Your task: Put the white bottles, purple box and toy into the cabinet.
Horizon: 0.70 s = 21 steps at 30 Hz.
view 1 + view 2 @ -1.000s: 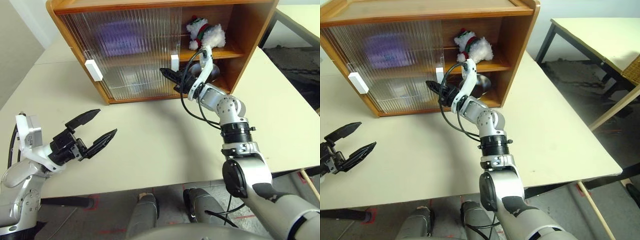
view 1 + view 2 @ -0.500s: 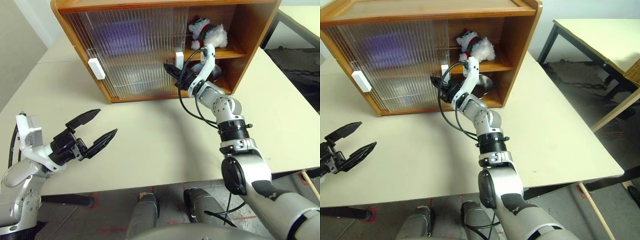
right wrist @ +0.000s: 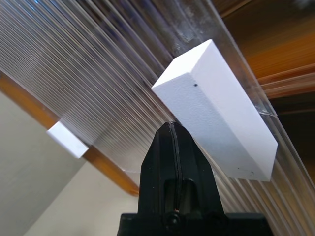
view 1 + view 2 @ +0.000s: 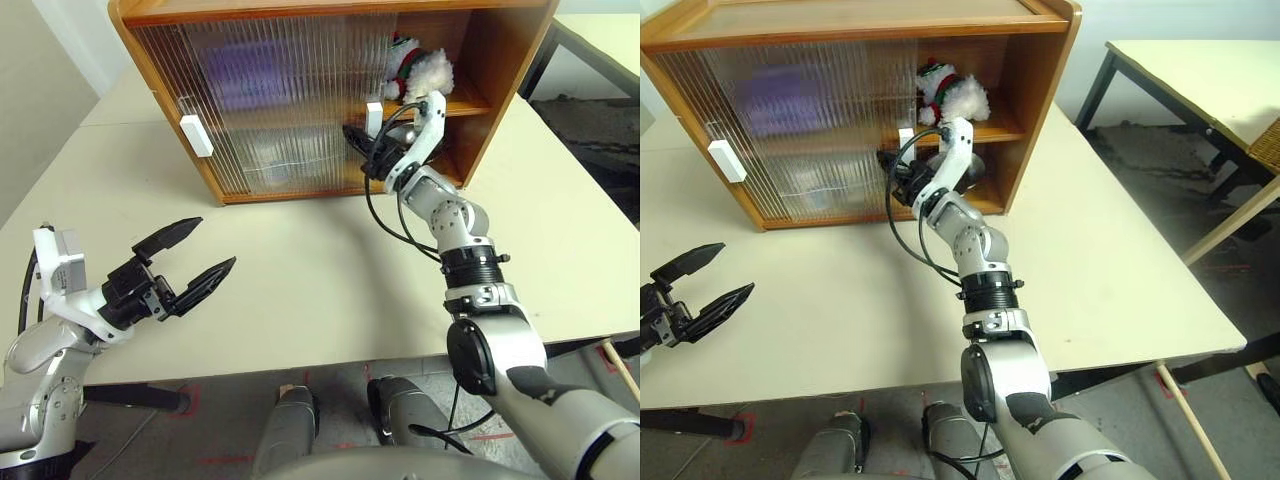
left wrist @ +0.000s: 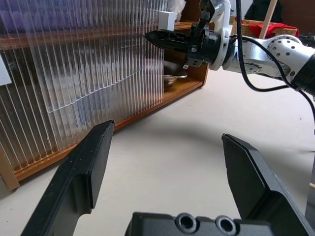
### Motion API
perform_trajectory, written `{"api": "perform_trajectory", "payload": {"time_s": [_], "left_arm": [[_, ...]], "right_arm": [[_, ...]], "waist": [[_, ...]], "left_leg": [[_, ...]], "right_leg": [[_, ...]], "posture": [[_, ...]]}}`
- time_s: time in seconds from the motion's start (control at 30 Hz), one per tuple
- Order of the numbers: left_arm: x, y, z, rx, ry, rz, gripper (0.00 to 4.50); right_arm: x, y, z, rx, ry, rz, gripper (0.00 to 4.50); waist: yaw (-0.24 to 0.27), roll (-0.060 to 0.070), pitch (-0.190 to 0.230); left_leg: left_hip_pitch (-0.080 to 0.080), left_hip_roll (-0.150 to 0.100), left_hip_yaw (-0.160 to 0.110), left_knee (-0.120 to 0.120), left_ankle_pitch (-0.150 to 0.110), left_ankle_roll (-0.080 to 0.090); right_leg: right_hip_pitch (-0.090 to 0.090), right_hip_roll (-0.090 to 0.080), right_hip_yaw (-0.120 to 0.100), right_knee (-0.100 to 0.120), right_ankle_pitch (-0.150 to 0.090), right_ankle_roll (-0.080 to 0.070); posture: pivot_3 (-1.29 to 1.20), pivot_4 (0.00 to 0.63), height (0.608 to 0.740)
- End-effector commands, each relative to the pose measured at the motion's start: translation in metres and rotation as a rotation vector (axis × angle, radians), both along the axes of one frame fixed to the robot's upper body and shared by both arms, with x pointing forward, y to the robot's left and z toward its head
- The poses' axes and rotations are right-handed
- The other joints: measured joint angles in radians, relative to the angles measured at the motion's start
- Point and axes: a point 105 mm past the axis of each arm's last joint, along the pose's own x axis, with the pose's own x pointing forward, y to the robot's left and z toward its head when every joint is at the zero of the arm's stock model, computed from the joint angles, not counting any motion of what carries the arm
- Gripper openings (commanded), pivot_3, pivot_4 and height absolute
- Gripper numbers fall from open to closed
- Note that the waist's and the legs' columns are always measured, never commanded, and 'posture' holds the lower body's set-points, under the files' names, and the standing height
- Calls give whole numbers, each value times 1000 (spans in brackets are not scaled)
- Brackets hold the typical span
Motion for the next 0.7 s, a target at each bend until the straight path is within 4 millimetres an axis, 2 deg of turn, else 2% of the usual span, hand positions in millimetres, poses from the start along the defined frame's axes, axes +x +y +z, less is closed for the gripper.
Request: {"api": "perform_trajectory", "payload": {"time_s": [0.03, 0.23, 0.57, 0.7], "left_arm": [[1, 0, -3, 7, 19, -7, 4500], [2, 0, -3, 9, 19, -12, 4500], [5, 0, -3, 7, 20, -13, 4500], [4, 0, -4, 7, 22, -12, 4500]], "right_arm": [[5, -24, 6, 12, -34, -100, 33], [6, -33, 4, -1, -36, -137, 33], [15, -64, -1, -31, -47, -242, 33], [17, -70, -1, -35, -50, -266, 33]], "waist": [[0, 0, 0], [0, 0, 0], [4, -1, 0], [4, -1, 0]], "left_leg": [[0, 0, 0, 0, 0, 0], [0, 0, 0, 0, 0, 0], [0, -1, 0, 2, 0, 0], [0, -1, 0, 2, -1, -2]], "right_leg": [[0, 0, 0, 0, 1, 0], [0, 0, 0, 0, 1, 0], [2, -1, 0, 0, 2, 1], [2, -1, 0, 0, -1, 6]], "posture": [[-111, 106, 740], [-115, 103, 740], [-116, 103, 740], [-116, 103, 740]]}}
